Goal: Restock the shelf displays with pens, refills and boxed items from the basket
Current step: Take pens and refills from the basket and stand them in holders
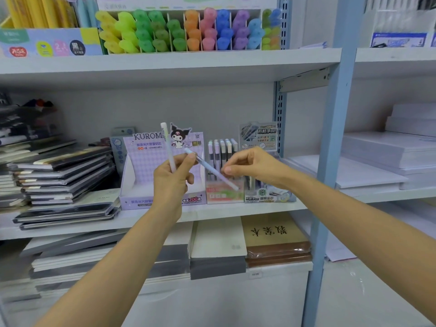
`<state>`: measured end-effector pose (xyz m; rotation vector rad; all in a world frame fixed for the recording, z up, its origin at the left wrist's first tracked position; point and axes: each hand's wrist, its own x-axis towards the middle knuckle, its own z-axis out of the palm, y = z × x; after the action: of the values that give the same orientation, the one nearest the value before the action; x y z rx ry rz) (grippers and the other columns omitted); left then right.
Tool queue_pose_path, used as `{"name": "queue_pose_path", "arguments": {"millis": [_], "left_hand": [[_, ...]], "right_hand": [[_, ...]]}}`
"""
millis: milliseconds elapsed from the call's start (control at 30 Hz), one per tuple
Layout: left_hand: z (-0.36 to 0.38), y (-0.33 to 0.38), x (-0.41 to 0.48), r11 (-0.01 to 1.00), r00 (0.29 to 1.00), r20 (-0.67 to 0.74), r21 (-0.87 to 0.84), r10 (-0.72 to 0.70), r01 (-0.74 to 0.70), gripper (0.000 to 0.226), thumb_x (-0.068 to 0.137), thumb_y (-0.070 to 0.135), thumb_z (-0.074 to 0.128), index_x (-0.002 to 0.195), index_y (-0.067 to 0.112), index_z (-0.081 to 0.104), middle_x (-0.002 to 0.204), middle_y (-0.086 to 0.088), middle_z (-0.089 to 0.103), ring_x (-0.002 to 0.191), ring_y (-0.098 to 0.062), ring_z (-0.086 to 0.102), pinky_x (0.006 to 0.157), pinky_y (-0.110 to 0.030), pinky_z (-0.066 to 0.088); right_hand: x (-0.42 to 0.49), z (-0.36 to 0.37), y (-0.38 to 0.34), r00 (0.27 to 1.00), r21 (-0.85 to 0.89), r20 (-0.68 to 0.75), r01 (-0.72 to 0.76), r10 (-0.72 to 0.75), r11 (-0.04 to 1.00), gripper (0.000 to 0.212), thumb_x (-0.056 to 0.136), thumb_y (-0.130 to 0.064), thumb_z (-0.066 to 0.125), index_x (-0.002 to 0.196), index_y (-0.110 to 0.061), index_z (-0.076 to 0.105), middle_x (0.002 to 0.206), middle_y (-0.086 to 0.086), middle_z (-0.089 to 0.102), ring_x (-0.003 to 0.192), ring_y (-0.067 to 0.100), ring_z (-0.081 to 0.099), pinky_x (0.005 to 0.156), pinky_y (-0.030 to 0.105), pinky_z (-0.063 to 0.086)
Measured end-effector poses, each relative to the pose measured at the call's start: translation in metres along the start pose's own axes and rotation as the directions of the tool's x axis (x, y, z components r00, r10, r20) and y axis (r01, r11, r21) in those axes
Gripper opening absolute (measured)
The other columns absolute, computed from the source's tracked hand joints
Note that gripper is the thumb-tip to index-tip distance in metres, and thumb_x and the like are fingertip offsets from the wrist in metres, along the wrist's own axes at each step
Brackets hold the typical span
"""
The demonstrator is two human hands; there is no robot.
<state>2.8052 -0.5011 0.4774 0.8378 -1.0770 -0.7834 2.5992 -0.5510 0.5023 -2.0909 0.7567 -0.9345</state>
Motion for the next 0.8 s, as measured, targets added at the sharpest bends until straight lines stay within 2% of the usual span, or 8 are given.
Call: {"name": "queue_pose_path", "arguments": {"millis": [100,200,267,333,433,533,600,800], "left_hand": [[0.007,-0.001,-0.004,0.997,0.998,0.049,0.074,0.032,-0.035,0.013,0.088,0.027,0.069,0.088,0.014,0.073,0.076,0.000,0.067,0.047,-0.005,0.044,0.042,-0.012,0.035],[0.012,-0.002,-0.006,0.996,0.996,0.073,0.080,0.045,-0.051,0.014,0.087,0.028,0.070,0.088,0.014,0.071,0.066,0.008,0.063,0.048,-0.005,0.044,0.044,-0.013,0.037],[0.013,-0.001,-0.006,0.996,0.995,0.100,0.085,0.016,-0.025,0.014,0.088,0.030,0.069,0.092,0.017,0.068,0.064,0.013,0.061,0.049,-0.005,0.045,0.043,-0.015,0.037],[0.014,0.000,-0.003,0.996,0.992,0.114,0.073,-0.063,0.054,0.015,0.092,0.033,0.064,0.096,0.019,0.063,0.068,0.011,0.061,0.050,-0.005,0.046,0.044,-0.016,0.038],[0.015,-0.001,0.000,0.986,0.978,0.124,0.034,-0.167,0.164,0.014,0.097,0.021,0.047,0.098,0.015,0.059,0.077,0.000,0.056,0.051,-0.007,0.045,0.043,-0.019,0.036],[0.012,-0.006,-0.002,0.990,0.975,0.193,0.108,-0.111,0.091,0.025,0.102,0.014,0.037,0.095,0.014,0.061,0.078,-0.001,0.054,0.056,-0.007,0.045,0.046,-0.019,0.036],[0.009,-0.008,-0.003,0.987,0.969,0.240,0.160,-0.062,0.024,0.025,0.104,0.017,0.039,0.096,0.017,0.063,0.077,0.000,0.057,0.058,-0.007,0.048,0.050,-0.019,0.040],[0.006,-0.011,-0.005,0.987,0.959,0.281,0.160,-0.016,-0.031,0.017,0.102,0.018,0.048,0.103,0.015,0.065,0.069,0.001,0.060,0.055,-0.008,0.051,0.053,-0.019,0.046]], "right_hand": [[0.005,0.008,-0.006,0.998,-0.010,-0.043,0.047,-0.047,0.999,0.016,0.086,-0.016,0.072,0.102,-0.013,0.073,0.096,0.006,0.075,0.092,0.022,0.070,0.087,0.036,0.057],[0.005,0.014,-0.009,0.998,-0.027,-0.001,0.070,-0.070,0.997,0.013,0.087,-0.012,0.070,0.097,-0.020,0.073,0.092,0.006,0.075,0.092,0.028,0.070,0.087,0.042,0.055],[0.004,0.014,-0.009,0.997,-0.022,0.000,0.081,-0.081,0.997,0.012,0.088,-0.008,0.069,0.099,-0.014,0.071,0.092,0.011,0.073,0.088,0.028,0.070,0.084,0.037,0.058],[0.003,0.011,-0.011,0.991,0.017,-0.095,0.093,-0.091,0.996,0.011,0.088,-0.005,0.068,0.099,-0.004,0.066,0.088,0.015,0.070,0.078,0.022,0.069,0.076,0.029,0.059],[0.006,-0.001,-0.015,0.938,0.081,-0.328,0.145,-0.111,0.986,0.009,0.090,-0.002,0.063,0.097,-0.005,0.059,0.087,0.014,0.068,0.072,0.021,0.070,0.069,0.028,0.059],[0.011,-0.016,-0.017,0.839,0.020,-0.524,0.185,-0.147,0.983,0.008,0.091,-0.003,0.060,0.098,-0.006,0.056,0.088,0.013,0.067,0.072,0.021,0.070,0.070,0.031,0.059],[0.013,-0.023,-0.015,0.810,-0.048,-0.566,0.154,-0.154,0.987,0.008,0.092,-0.006,0.060,0.099,-0.007,0.056,0.089,0.013,0.066,0.074,0.020,0.069,0.072,0.030,0.059],[0.015,-0.023,0.009,0.849,-0.259,-0.519,-0.048,-0.097,0.965,0.013,0.091,-0.010,0.063,0.101,-0.003,0.059,0.087,0.011,0.066,0.075,0.015,0.062,0.069,0.016,0.051]]}}
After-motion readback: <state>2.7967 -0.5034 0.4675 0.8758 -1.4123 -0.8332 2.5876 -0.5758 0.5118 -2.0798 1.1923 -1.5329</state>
